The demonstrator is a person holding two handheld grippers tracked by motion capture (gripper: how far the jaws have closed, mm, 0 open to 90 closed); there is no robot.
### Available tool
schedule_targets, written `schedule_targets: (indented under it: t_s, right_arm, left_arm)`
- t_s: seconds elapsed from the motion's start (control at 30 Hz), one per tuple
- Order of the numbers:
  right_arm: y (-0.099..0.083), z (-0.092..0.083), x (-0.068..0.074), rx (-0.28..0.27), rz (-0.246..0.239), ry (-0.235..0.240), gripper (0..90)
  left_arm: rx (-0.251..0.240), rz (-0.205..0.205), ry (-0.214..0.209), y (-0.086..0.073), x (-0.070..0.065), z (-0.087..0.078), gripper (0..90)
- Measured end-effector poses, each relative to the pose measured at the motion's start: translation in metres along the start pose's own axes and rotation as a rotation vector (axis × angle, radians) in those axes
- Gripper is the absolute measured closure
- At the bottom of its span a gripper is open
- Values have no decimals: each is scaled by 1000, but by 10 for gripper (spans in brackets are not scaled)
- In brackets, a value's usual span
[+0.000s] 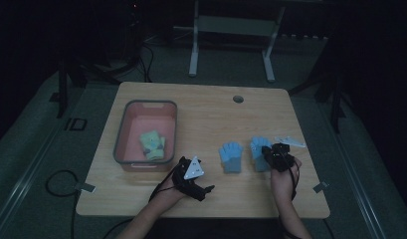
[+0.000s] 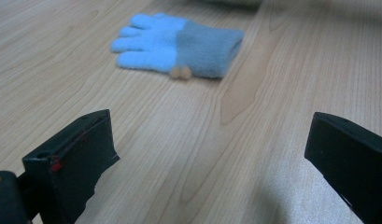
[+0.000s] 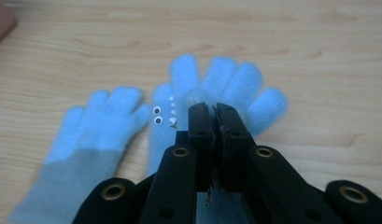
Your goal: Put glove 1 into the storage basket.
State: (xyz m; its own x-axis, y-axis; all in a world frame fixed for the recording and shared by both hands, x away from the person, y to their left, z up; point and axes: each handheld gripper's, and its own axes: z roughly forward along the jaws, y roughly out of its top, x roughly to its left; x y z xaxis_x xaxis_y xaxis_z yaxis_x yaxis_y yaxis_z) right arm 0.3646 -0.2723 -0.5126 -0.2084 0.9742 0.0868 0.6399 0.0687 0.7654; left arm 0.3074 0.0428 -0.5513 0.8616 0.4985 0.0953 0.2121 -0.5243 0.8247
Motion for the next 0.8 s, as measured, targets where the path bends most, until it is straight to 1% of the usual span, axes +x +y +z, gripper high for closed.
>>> schedule_targets:
  t_s: [0.03,0.07,0.1,0.13,0.17,0.23,0.27,0.33,0.37,0.47,0.57,0.63,0.67,0.73,0.77,0.8]
  right_arm:
    - [-3,4,0,9,3,-6,858]
    - [-3,4,0,9,3,-6,858]
    - [-7,11,-1,25,6,-21,857]
    - [-7,11,-1,25,6,-21,857]
    - [-11,16,-3,38,9,-36,855]
    - [-13,19,-4,43,13,-42,851]
    - [-17,24,-6,55,23,-50,840]
    - [-19,26,-7,62,24,-56,831]
    - [-23,29,-9,62,33,-54,817]
    - [-24,29,-10,54,31,-57,793]
    - [-23,28,-10,53,35,-49,772]
    - [-19,23,-11,47,23,-40,727]
    - [-19,23,-11,47,23,-40,727]
    - [-11,17,-13,46,-4,1,638]
    - [-11,17,-13,46,-4,1,638]
    - [-9,16,-14,50,-17,15,619]
  left_arm:
    - [1,4,0,0,0,0,17]
    - [1,4,0,0,0,0,17]
    - [0,4,-1,0,-1,0,17]
    - [0,4,-1,0,-1,0,17]
    - [-2,3,-1,0,-1,0,17]
    - [-2,4,-1,0,-1,0,17]
    - [-2,3,0,0,-1,0,17]
    - [-1,3,0,0,0,0,17]
    - [0,3,0,0,0,0,17]
    - [1,4,-1,0,0,0,17]
    - [0,7,-2,0,-1,-1,17]
    - [0,6,-3,0,-1,-1,17]
    - [0,6,-3,0,-1,-1,17]
    - [1,5,-6,0,-1,-1,17]
    - [1,5,-6,0,-1,-1,17]
    - [2,5,-7,-1,-1,0,17]
